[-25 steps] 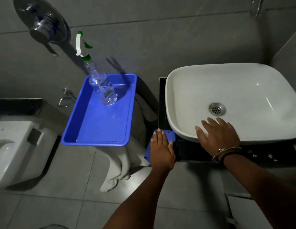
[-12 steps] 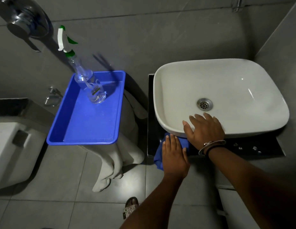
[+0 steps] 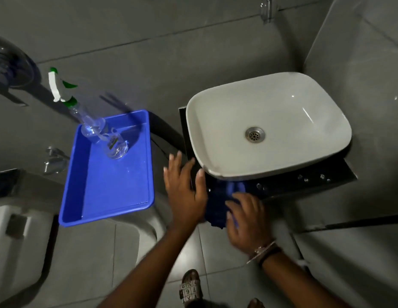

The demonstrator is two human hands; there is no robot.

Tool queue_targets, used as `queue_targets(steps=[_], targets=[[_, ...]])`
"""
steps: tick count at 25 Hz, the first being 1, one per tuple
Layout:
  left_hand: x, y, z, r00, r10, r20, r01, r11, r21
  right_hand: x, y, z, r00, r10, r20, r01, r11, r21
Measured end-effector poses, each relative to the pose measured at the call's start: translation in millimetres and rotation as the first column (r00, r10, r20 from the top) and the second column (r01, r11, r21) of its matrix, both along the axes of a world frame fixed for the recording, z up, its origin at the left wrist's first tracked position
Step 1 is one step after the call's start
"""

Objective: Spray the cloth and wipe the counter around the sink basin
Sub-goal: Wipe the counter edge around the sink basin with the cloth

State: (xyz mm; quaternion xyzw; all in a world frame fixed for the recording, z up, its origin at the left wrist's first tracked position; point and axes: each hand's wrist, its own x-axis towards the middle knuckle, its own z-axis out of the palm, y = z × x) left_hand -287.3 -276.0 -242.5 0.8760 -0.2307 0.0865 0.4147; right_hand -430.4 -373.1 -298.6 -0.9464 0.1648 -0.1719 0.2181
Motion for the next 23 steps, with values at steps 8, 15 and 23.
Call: queue_targets(steps=[8,15,23], targets=[[71,-79,0,0.966,-0.167,-0.197,0.249,0.809,0.533,72,-5,-45,0.905,-0.098,-0.413,0.056,0.992,-0.112],[80,-94,-12,0.977,-0.174,-0.123,0.212,0.737,0.641,54,-35,-62,0.92,-0.067,-0.386,0.028,0.994,-0.106],[80,-89,-18,0.984,-0.173,-0.036,0.152,0.723,0.674,-17,-180,-77,0.942,-0.217,-0.256,0.155,0.958,-0.243]])
